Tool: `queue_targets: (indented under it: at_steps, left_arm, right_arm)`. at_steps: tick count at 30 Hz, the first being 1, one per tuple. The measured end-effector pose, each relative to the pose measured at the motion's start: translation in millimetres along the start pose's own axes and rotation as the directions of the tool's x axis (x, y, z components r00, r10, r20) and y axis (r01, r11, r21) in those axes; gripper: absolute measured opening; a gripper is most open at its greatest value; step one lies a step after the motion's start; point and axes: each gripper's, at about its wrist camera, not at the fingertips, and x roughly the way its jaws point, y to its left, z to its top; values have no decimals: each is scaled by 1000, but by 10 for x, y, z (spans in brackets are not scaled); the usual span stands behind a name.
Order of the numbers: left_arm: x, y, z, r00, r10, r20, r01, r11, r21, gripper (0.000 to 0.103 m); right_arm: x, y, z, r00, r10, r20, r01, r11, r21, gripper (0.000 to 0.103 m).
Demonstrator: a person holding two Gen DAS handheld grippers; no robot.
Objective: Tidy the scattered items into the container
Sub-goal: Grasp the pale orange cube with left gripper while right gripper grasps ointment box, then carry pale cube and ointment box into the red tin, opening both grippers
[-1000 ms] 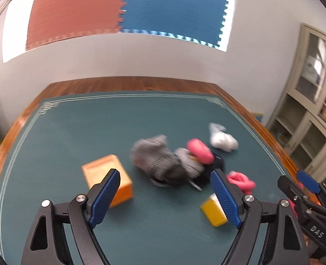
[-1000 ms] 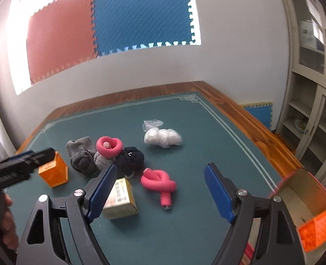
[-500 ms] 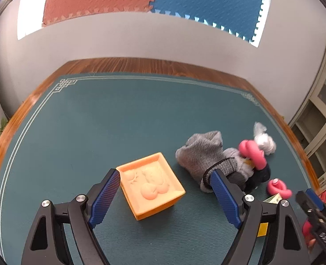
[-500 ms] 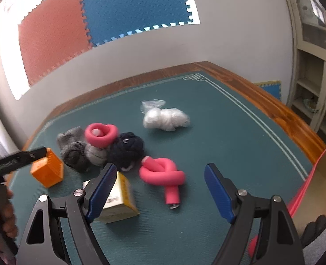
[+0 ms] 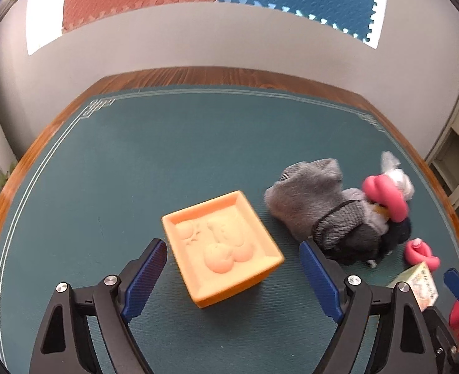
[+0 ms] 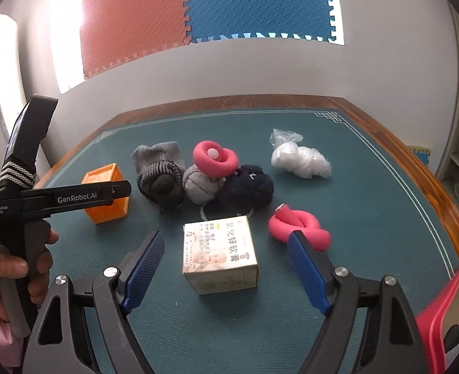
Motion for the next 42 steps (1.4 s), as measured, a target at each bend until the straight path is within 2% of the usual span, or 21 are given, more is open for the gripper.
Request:
queue_targets:
  at_steps: [5, 9, 13, 16, 20, 26, 31, 37, 42]
  left_arm:
    - [27, 119, -4, 1000, -4, 5, 4, 999, -50, 88]
    - [13, 98, -6, 1000, 5, 21, -4, 999, -39, 87]
    - [-15, -21, -52, 999, 10, 32, -10, 1000, 2, 67]
    - [-25, -80, -65, 999, 28, 39, -29, 999, 16, 66]
    - [-48, -57, -66, 999, 32, 39, -32, 999, -8, 66]
    - [-165, -45, -52, 998, 28, 62, -27, 999, -22, 60]
    - [-267, -65, -14, 996, -1, 86, 3, 1000, -18, 55]
    - [-454, -162, -13, 991, -51, 120, 51, 999, 4, 55]
    - [-567, -208, 6, 986, -87, 145, 85, 996, 21, 54]
  right_arm:
    - [67, -24, -26, 1000, -5, -31, 5, 1000, 12, 84]
    - [96, 22, -42, 999, -12, -39, 12, 1000, -14, 84]
    - [118, -5, -47, 999, -11, -47, 11, 1000, -4, 83]
    - [162, -40, -55, 997, -7, -71, 8, 1000, 11, 56]
    - [130, -52, -60, 998, -3, -59, 4, 1000, 17, 55]
    - [45, -57, -44, 1000, -21, -16, 21, 1000, 20, 55]
    - [-79, -122, -2, 998, -45, 45, 43, 998, 52, 55]
    - [-258, -237, 47, 986, -110, 126, 97, 989, 108, 55]
    - [-323, -323, 75, 979, -132, 157, 108, 983, 152, 55]
